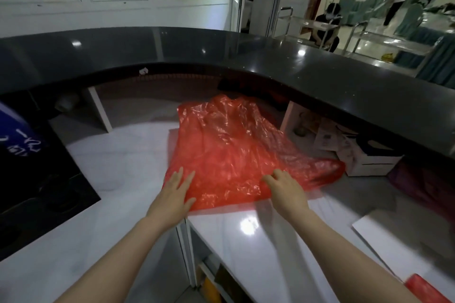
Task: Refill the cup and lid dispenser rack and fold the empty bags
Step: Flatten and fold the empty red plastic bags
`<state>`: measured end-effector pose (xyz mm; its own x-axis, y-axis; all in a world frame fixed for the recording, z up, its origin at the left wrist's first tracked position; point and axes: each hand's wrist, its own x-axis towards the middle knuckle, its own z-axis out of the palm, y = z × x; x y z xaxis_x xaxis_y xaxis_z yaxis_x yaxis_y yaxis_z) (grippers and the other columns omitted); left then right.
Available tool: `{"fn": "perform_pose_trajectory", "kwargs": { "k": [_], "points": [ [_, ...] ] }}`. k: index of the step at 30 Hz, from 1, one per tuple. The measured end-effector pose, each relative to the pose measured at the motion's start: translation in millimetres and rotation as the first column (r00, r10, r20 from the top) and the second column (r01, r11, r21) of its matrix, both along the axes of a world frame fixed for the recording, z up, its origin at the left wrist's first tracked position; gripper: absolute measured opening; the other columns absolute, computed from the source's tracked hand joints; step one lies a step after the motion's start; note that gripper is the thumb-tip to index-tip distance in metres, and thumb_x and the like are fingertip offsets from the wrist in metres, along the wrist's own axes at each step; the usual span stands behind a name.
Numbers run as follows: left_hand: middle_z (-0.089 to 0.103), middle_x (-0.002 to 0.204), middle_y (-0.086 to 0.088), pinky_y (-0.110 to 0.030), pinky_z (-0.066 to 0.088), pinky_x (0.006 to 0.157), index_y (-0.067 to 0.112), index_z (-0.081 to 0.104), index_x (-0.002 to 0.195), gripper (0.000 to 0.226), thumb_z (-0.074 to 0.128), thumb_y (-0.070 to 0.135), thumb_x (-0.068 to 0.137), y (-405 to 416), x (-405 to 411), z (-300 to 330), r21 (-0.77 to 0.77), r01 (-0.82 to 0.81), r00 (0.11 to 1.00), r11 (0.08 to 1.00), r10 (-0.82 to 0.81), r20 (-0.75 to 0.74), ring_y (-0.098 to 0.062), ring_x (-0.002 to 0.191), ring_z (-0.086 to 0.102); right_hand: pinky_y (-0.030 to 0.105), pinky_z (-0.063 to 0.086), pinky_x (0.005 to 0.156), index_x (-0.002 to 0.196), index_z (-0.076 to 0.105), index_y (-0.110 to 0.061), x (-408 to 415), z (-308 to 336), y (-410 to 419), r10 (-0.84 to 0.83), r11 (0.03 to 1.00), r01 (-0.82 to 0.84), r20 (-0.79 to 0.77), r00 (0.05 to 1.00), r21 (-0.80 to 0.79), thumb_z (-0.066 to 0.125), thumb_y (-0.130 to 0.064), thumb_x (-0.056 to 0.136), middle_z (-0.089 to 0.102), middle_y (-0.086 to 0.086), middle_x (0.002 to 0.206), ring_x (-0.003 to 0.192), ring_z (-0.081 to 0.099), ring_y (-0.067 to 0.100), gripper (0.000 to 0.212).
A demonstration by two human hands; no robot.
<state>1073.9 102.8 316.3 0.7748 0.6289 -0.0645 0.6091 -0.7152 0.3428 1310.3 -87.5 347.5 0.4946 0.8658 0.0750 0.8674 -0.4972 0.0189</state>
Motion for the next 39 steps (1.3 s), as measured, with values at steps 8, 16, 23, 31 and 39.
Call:
{"fn": "perform_pose_trajectory", "kwargs": {
  "k": [8, 16, 23, 31, 39],
  "points": [
    [-0.015, 0.160, -0.001, -0.031, -0.011, 0.113, 0.035, -0.011, 0.150, 0.069, 0.032, 0.051, 0.098, -1, 14, -20, 0.087, 0.033, 0.999, 0.996, -0.033, 0.001, -0.015, 0.144, -0.018, 0.034, 0.035, 0.075, 0.112, 0.055, -0.022, -7, -13, -10, 0.154, 0.982, -0.161, -0.078, 0.985, -0.093, 0.051, -0.024, 0.090, 0.060, 0.000, 0.102, 0.098, 0.055, 0.025, 0.023],
    [-0.011, 0.161, -0.004, -0.041, -0.012, 0.115, 0.039, -0.012, 0.149, 0.072, 0.013, 0.070, 0.090, 10, 7, -43, 0.078, -0.029, 0.981, 0.997, 0.043, -0.188, -0.027, 0.146, -0.015, 0.053, 0.023, 0.108, 0.149, 0.008, -0.044, 17, -29, -33, -0.203, 0.952, 0.143, -0.205, 0.957, -0.271, 0.034, -0.076, 0.083, 0.003, -0.004, 0.161, 0.146, 0.007, 0.025, 0.078],
    [-0.008, 0.161, -0.004, -0.042, -0.010, 0.116, 0.040, -0.008, 0.150, 0.073, 0.014, 0.072, 0.089, 12, 6, -41, 0.071, -0.037, 0.981, 0.997, 0.050, -0.189, -0.028, 0.147, -0.014, 0.043, 0.000, 0.118, 0.146, -0.017, -0.047, 33, -39, -70, -0.353, 0.910, 0.264, -0.266, 0.897, -0.319, 0.018, -0.079, 0.084, -0.018, 0.014, 0.159, 0.147, -0.015, 0.027, 0.078],
    [-0.009, 0.161, -0.004, -0.041, -0.009, 0.117, 0.039, -0.009, 0.150, 0.073, 0.015, 0.071, 0.089, 7, -5, -35, 0.057, -0.006, 0.982, 0.998, 0.017, -0.191, -0.026, 0.147, -0.014, 0.044, 0.029, 0.109, 0.150, 0.021, -0.024, 23, -32, -84, -0.469, 0.879, 0.440, -0.174, 0.866, -0.181, 0.020, -0.071, 0.090, 0.024, 0.009, 0.156, 0.141, 0.025, 0.030, 0.076],
    [-0.016, 0.160, -0.001, -0.042, -0.012, 0.116, 0.037, -0.016, 0.147, 0.076, 0.021, 0.070, 0.091, -3, -24, -32, 0.032, 0.093, 0.969, 0.995, -0.083, -0.232, -0.025, 0.145, -0.020, 0.044, 0.013, 0.117, 0.146, 0.032, -0.024, -6, -5, -33, -0.245, 0.956, 0.246, -0.028, 0.969, 0.162, 0.046, -0.049, 0.093, 0.017, 0.006, 0.159, 0.147, 0.007, 0.026, 0.060]
  ]
}}
